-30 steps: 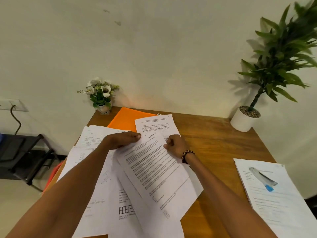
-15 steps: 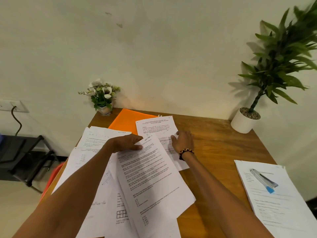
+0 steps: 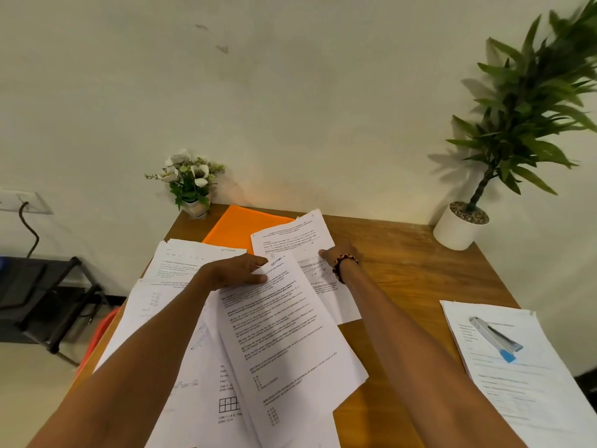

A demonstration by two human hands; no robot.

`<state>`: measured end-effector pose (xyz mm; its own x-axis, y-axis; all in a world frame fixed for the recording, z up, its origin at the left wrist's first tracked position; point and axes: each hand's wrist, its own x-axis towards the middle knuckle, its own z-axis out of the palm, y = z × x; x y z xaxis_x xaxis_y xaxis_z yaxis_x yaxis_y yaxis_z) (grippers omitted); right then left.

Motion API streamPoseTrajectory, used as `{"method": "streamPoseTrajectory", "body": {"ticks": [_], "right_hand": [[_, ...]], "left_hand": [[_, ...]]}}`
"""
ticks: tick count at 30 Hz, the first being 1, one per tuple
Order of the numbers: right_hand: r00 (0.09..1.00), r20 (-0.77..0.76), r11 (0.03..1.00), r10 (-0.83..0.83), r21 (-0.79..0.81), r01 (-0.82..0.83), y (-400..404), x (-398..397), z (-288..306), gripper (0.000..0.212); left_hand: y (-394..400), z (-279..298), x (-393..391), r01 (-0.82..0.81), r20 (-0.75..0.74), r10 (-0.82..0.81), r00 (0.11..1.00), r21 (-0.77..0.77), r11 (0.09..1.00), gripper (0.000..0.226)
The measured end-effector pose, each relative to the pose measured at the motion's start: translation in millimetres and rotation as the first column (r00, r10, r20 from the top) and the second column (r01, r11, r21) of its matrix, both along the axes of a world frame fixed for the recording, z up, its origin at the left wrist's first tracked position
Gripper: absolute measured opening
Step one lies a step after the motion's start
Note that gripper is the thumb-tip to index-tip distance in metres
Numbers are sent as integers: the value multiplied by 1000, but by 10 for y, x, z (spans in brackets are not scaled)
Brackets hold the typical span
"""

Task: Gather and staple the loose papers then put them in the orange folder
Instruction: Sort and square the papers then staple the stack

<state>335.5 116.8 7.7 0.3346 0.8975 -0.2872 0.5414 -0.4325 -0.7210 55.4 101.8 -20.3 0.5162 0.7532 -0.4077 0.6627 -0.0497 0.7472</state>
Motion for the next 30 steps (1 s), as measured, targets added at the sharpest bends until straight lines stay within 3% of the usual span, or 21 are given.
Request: {"method": "streamPoseTrajectory", "body": {"ticks": [2,4,9,13,16,21,25,30], "right_hand": [[996,80,994,-30,107,21,-12,65,33,25],[990,117,968,-82,246,51,-7,208,96,18],[920,339,844,-196,535,-17,7,750,459,13],[930,251,772,-269,634,52,-27,1216,764,24],[991,32,820,-133,565,92,-92,1326,760,32],[981,-3,933,196,310,-185,-508,734,358,30],[916,174,878,360,270,-396,-805,259,-120,38],[871,76,822,486,298,-485,-931,166,-348,43]], "left_hand": [[-74,114,73,4,21,-4,1000,-3,1000,45],[-104,166,110,3,50,-3,999,2,1000,27],[-116,152,118,6,79,-8,997,25,1000,24],[-141,178,139,2,69,-5,998,35,999,23],[-152,178,141,-2,52,-1,999,51,999,22],[-209,238,164,-51,74,45,996,86,995,20],[-327,355,222,-112,143,94,985,123,986,12],[-404,415,73,-59,301,9,953,154,986,16]]}}
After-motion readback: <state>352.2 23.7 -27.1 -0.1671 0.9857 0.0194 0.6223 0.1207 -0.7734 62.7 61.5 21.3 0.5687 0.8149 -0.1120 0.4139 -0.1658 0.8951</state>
